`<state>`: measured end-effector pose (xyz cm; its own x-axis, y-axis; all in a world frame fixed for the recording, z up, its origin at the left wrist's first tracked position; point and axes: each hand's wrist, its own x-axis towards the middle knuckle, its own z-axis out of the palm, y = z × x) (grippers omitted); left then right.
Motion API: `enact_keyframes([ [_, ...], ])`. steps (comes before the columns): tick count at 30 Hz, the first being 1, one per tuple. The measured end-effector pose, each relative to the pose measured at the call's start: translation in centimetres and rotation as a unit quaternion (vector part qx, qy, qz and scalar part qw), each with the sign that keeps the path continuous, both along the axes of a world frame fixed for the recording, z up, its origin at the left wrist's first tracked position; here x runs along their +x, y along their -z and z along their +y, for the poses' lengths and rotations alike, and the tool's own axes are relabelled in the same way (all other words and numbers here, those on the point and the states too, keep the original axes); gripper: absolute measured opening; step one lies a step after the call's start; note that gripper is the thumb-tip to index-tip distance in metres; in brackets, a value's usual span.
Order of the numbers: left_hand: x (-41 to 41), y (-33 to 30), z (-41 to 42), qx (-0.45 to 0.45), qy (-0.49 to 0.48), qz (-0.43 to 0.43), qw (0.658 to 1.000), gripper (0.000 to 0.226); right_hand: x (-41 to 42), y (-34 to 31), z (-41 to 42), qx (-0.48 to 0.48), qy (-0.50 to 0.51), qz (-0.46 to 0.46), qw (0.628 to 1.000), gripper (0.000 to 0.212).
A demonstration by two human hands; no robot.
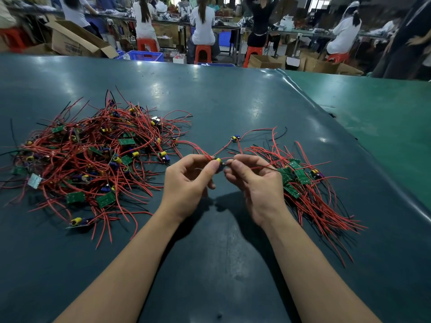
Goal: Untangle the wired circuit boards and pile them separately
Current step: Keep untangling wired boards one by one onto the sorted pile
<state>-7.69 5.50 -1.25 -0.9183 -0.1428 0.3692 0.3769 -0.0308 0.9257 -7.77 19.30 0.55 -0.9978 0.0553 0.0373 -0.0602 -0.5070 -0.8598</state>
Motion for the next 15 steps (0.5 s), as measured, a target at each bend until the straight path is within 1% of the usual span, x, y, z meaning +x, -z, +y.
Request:
enact_keyframes([
  [3, 0.08, -0.04, 0.47, 0.070, 0.053, -0.040, 0.995, 0.008, -0.18, -0.45, 0.49, -0.123, -0.022, -0.042, 0.991, 0.014],
  [5, -0.03, -0.08, 0.48, 0.108, 0.080, -0.074, 0.988, 0.010, -0.17, -0.51, 0.72, -0.149, -0.050, -0.058, 0.986, 0.010],
  [6, -0.09, -0.08, 0.40, 0.118, 0.082, -0.081, 0.986, 0.009, -0.08, -0.54, 0.67, -0.141, -0.066, -0.067, 0.986, 0.011],
  [7, -0.13, -0.08, 0.32, 0.120, 0.078, -0.078, 0.987, 0.009, 0.01, -0.51, 0.53, -0.117, -0.080, -0.077, 0.987, 0.016],
  [9, -0.15, 0.03, 0.20, 0.090, 0.061, -0.056, 0.992, 0.014, 0.20, -0.37, 0.13, -0.041, -0.095, -0.090, 0.991, 0.020],
  [12, -0.01, 0.10, 0.38, 0.042, 0.046, -0.036, 0.997, 0.015, 0.32, 0.01, -0.20, 0.036, -0.073, -0.073, 0.994, 0.005],
  [15, 0.06, 0.15, 0.37, 0.028, 0.040, -0.037, 0.998, 0.014, 0.35, 0.17, -0.20, 0.094, -0.034, -0.060, 0.993, 0.011],
])
